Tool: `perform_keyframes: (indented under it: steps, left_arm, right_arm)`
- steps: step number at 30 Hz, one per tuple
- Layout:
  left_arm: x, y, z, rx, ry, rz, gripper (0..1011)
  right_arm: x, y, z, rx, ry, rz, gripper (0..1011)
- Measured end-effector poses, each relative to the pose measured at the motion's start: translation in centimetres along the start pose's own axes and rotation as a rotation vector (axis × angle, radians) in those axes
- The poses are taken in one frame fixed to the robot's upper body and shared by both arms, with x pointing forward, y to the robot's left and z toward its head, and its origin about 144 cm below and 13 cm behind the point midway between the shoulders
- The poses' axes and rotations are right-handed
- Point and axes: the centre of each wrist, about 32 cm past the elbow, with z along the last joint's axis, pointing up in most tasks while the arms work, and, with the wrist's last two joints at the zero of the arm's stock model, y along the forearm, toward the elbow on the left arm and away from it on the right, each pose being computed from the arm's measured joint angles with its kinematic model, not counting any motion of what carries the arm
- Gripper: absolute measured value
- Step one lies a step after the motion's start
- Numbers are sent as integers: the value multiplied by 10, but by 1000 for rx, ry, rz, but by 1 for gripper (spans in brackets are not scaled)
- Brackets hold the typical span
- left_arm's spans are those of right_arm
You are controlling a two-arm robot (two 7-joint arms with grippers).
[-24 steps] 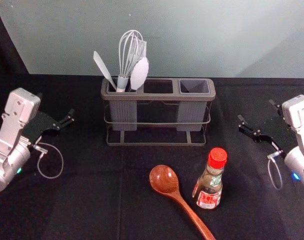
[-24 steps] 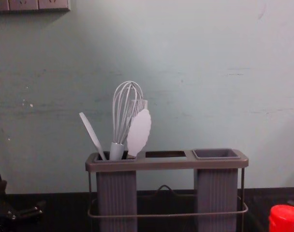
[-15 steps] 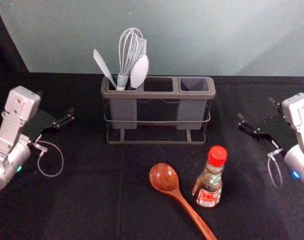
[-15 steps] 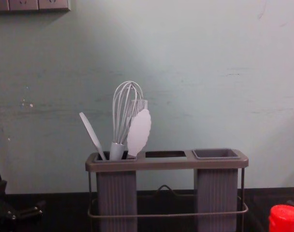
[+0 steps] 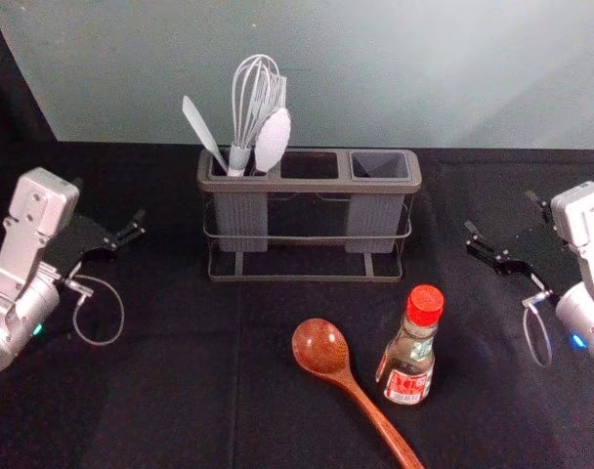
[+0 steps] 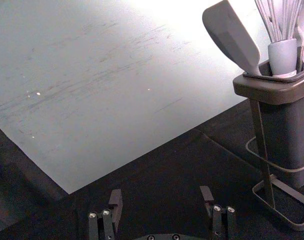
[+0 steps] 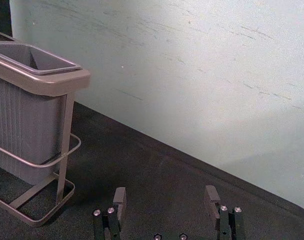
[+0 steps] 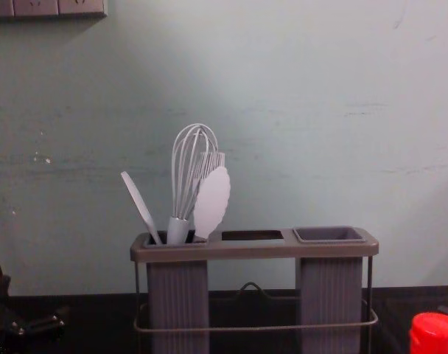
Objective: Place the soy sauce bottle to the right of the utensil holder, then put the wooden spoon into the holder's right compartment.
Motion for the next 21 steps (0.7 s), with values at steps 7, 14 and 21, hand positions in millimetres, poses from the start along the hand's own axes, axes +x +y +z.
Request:
perform_keyframes:
  steps: [7, 14, 21]
  left_arm:
    - [0, 0, 0, 0, 0, 0, 1011]
    - [0, 0, 0, 0, 0, 0, 1011]
    - [0, 0, 0, 0, 0, 0, 1011]
  right_arm:
    - [0, 0, 0, 0, 0, 0, 1004]
    - [0, 0, 0, 0, 0, 0, 1004]
    - [0, 0, 0, 0, 0, 0, 1004]
